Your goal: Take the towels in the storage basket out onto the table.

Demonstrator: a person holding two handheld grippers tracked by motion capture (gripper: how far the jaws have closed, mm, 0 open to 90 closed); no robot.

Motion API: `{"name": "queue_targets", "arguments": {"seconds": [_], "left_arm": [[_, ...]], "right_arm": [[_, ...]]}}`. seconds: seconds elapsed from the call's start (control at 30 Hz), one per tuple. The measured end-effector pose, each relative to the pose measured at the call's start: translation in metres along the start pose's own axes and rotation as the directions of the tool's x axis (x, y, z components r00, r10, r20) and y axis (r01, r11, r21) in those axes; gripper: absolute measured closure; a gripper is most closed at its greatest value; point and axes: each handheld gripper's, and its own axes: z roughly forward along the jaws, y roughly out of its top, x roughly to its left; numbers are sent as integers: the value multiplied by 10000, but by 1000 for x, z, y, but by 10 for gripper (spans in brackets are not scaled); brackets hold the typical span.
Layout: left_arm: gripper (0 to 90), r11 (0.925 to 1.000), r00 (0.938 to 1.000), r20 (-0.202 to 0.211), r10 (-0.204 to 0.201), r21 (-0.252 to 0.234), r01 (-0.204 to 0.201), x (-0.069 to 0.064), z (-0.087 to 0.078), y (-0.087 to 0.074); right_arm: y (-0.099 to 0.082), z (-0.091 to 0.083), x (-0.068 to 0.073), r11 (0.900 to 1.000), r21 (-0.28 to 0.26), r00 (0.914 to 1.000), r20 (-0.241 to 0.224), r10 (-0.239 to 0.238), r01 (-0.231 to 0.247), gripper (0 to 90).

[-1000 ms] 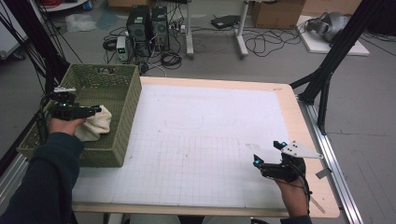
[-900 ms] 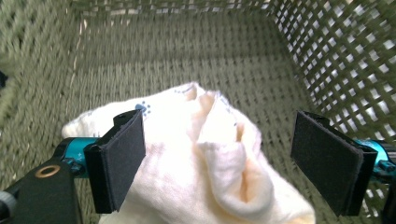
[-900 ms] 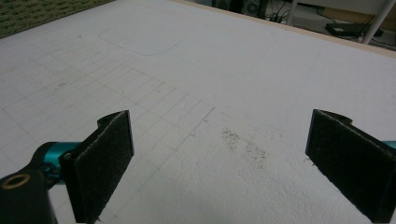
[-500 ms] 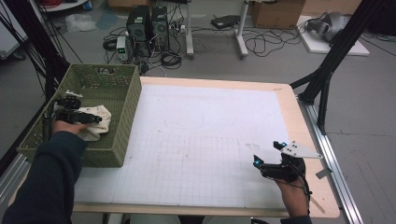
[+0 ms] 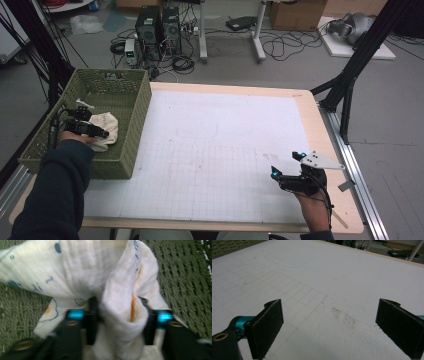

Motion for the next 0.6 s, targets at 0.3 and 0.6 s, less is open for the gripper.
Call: {"name": "queue_targets", "arguments": {"seconds": [0.3, 0.6], "left_arm": [[702, 9958, 10000, -31, 28, -912, -31, 0, -13, 3], [703, 9331, 9982, 597, -64, -3585, 275, 3, -44, 1]], "right_arm": [[0, -2, -1, 9999, -104, 10000, 34, 70, -70, 69], [0, -3, -1, 9997, -139, 9998, 34, 220, -219, 69]]}}
